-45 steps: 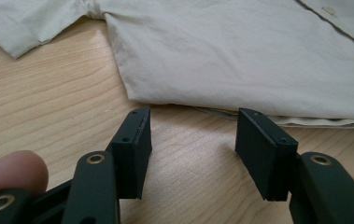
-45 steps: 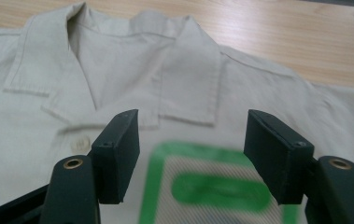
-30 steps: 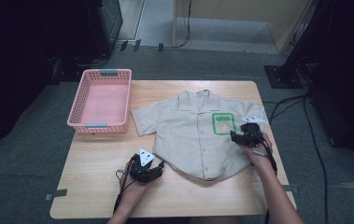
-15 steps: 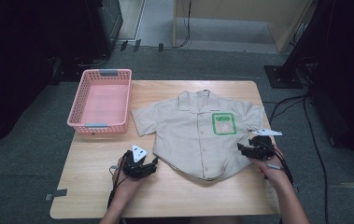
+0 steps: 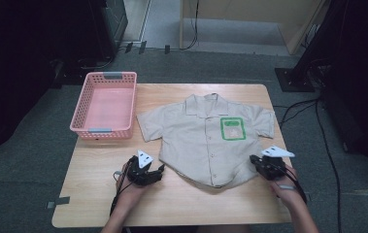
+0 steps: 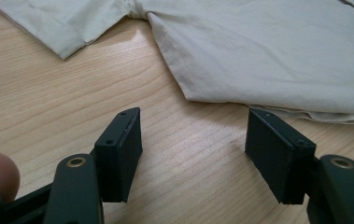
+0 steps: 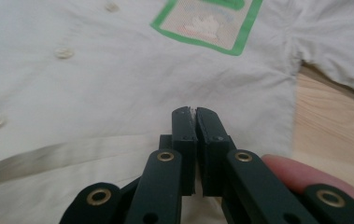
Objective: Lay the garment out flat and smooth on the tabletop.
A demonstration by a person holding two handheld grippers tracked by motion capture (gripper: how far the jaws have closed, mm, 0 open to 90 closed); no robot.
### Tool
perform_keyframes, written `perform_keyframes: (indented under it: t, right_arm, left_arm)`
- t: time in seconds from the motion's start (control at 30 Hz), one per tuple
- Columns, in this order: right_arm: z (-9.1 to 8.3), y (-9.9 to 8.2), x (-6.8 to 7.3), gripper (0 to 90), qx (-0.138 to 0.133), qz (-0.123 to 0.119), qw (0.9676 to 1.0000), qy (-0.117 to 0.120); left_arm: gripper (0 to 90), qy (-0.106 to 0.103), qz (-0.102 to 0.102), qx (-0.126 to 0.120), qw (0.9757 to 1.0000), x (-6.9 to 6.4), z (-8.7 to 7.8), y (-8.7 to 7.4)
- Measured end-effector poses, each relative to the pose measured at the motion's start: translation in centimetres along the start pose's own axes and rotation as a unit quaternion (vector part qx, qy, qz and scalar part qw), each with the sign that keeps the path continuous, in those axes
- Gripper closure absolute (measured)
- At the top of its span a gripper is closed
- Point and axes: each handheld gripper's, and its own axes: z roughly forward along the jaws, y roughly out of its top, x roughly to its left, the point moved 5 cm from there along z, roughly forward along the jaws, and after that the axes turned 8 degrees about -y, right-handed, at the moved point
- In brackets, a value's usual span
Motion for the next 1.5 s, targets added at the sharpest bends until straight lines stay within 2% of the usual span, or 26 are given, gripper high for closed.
perform_keyframes:
  t: [0.07, 0.13, 0.2, 0.27, 0.33, 0.37, 0.43, 0.53, 0.6, 0.67, 0.73, 0.83, 0.87, 0.93, 0.97, 1.03, 1.07, 1.13, 1.2, 1.27, 1.3, 1.37, 1.4, 1.43, 1.47, 1.5]
  right_arm:
    - [-2.7, -1.0, -0.7, 87.6, -0.015, 0.004, 0.9995, 0.027]
    - [-5.0, -3.1, -1.5, 85.9, -0.003, 0.007, 0.9983, 0.057]
    - [-6.6, -5.8, -2.5, 77.0, 0.021, -0.001, 0.9972, 0.072]
    - [-7.9, -8.1, -3.6, 63.1, 0.031, 0.002, 0.9973, 0.067]
    - [-8.9, -9.2, -4.8, 51.4, 0.018, 0.041, 0.9971, 0.062]
    - [-9.3, -9.3, -5.4, 49.4, 0.006, 0.063, 0.9965, 0.055]
    - [-9.6, -8.9, -6.1, 46.5, -0.022, 0.104, 0.9939, 0.031]
    - [-9.1, -7.3, -5.9, 45.4, -0.055, 0.130, 0.9900, -0.007]
    - [-8.2, -6.2, -5.1, 44.3, -0.057, 0.142, 0.9881, -0.016]
    - [-7.0, -5.6, -4.1, 43.8, -0.052, 0.136, 0.9886, -0.039]
    - [-6.0, -5.4, -3.1, 43.1, -0.051, 0.131, 0.9890, -0.047]
    - [-4.9, -5.5, -2.3, 42.8, -0.048, 0.132, 0.9888, -0.051]
    - [-4.6, -5.6, -2.1, 42.8, -0.044, 0.132, 0.9888, -0.053]
    - [-4.0, -5.9, -1.9, 42.8, -0.038, 0.129, 0.9894, -0.055]
    - [-3.7, -6.1, -1.8, 42.8, -0.036, 0.124, 0.9899, -0.057]
    - [-3.1, -6.4, -1.8, 42.8, -0.026, 0.117, 0.9906, -0.067]
    - [-2.9, -6.5, -1.8, 42.9, -0.024, 0.116, 0.9905, -0.069]
    - [-2.8, -6.6, -1.9, 43.2, -0.022, 0.121, 0.9897, -0.073]
    - [-2.7, -6.6, -2.0, 43.5, -0.025, 0.119, 0.9893, -0.080]
    - [-2.7, -6.7, -2.0, 43.6, -0.026, 0.119, 0.9890, -0.084]
    - [-2.7, -6.7, -2.0, 43.6, -0.026, 0.118, 0.9891, -0.085]
    - [-2.6, -6.8, -1.8, 43.5, -0.026, 0.115, 0.9895, -0.084]
    - [-2.6, -6.8, -1.8, 43.5, -0.026, 0.114, 0.9894, -0.085]
    - [-2.7, -6.8, -1.8, 43.6, -0.029, 0.115, 0.9892, -0.086]
    - [-2.7, -6.8, -1.9, 43.6, -0.028, 0.116, 0.9891, -0.086]
    - [-2.7, -6.9, -1.9, 43.5, -0.028, 0.120, 0.9887, -0.086]
  left_arm:
    - [36.9, 0.000, -0.005, -0.002, 1.0000, 0.1, 0.0, 0.0]
    - [37.0, 0.000, -0.010, -0.004, 0.9999, 0.2, 0.0, 0.1]
    - [37.1, 0.001, -0.013, -0.005, 0.9999, 0.3, 0.0, 0.1]
    - [37.1, 0.001, -0.017, -0.006, 0.9998, 0.4, 0.0, 0.1]
    - [37.1, -0.001, -0.024, -0.008, 0.9997, 0.5, 0.0, 0.2]
    - [37.1, -0.005, -0.032, -0.009, 0.9994, 0.5, 0.0, 0.3]
    - [37.1, -0.026, -0.063, -0.016, 0.9976, 0.7, -0.1, 0.4]
    - [37.0, -0.052, -0.104, -0.024, 0.9929, 0.7, 0.0, 0.7]
    - [36.9, -0.054, -0.127, -0.022, 0.9902, 0.8, 0.1, 1.0]
    - [35.1, -0.066, -0.150, -0.017, 0.9864, 0.6, 0.2, 1.3]
    - [33.3, -0.069, -0.158, -0.010, 0.9851, 0.1, 0.5, 1.6]
    - [34.1, -0.066, -0.150, -0.002, 0.9865, -0.5, 1.2, 2.1]
    - [37.3, -0.062, -0.146, -0.001, 0.9873, -0.7, 1.5, 2.3]
    - [53.6, -0.049, -0.138, -0.005, 0.9892, -1.0, 2.1, 2.6]
    - [66.3, -0.051, -0.137, -0.007, 0.9892, -1.1, 2.2, 2.8]
    - [85.1, -0.062, -0.134, -0.014, 0.9889, -1.6, 2.3, 3.4]
    - [88.6, -0.068, -0.129, -0.016, 0.9892, -1.9, 2.3, 3.9]
    - [89.7, -0.086, -0.117, -0.015, 0.9893, -2.6, 2.5, 5.4]
    - [90.0, -0.099, -0.102, -0.021, 0.9896, -3.5, 2.8, 7.7]
    - [90.0, -0.128, -0.101, -0.031, 0.9862, -4.4, 3.6, 10.7]
    - [90.0, -0.149, -0.108, -0.038, 0.9822, -4.7, 4.3, 12.2]
    - [88.7, -0.196, -0.126, -0.049, 0.9713, -5.4, 6.2, 14.5]
    - [82.2, -0.224, -0.127, -0.041, 0.9653, -5.7, 7.2, 15.2]
    - [67.8, -0.251, -0.130, -0.026, 0.9588, -6.1, 8.0, 15.5]
    - [55.7, -0.264, -0.126, -0.010, 0.9562, -6.3, 8.3, 15.5]
    - [50.0, -0.258, -0.107, -0.008, 0.9602, -6.4, 8.1, 15.4]
